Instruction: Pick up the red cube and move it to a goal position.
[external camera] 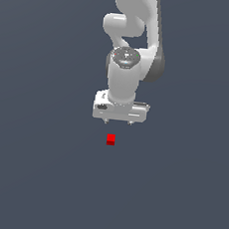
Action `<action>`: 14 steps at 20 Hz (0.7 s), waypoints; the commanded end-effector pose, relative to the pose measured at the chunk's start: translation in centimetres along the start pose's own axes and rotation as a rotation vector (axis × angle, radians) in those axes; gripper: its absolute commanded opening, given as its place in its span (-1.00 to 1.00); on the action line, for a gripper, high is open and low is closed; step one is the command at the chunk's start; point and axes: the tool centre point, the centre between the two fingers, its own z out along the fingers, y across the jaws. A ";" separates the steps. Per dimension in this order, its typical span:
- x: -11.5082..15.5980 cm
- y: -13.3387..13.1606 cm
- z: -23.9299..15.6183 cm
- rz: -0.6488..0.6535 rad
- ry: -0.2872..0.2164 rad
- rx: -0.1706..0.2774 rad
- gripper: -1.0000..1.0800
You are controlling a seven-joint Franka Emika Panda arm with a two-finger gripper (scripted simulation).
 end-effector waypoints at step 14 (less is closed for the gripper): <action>0.2 0.9 5.2 0.000 0.009 -0.007 0.92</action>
